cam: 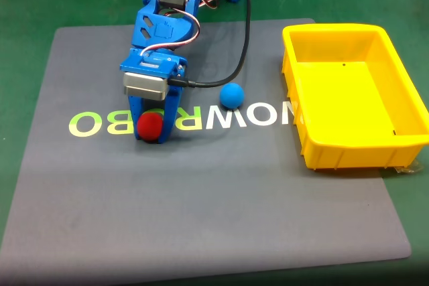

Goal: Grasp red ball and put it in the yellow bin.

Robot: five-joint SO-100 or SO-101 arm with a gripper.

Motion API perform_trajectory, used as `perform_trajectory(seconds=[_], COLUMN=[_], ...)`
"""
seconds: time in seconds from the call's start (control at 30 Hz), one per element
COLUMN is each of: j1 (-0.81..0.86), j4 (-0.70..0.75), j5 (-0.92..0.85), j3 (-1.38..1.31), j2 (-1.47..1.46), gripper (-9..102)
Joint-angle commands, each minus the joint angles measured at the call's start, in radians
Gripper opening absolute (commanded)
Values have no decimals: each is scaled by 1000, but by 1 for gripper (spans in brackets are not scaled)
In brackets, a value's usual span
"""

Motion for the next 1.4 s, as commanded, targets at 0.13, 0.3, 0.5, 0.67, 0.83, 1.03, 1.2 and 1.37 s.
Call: perform_trajectory(seconds=[0.13, 0.3, 0.5, 0.67, 0.83, 1.03, 1.2, 1.37], j1=[-6, -55, -187, -344, -515, -692, -790, -816], j4=[6, 35, 132, 216, 250, 250, 250, 250], j5=[5, 12, 57, 86, 101, 98, 107, 101], j3=[-31, -35, -43, -38, -25, -23, -21, -8], j2=[71, 235, 453, 569, 615, 597, 574, 566], gripper=[0, 0, 0, 0, 0, 0, 0, 0])
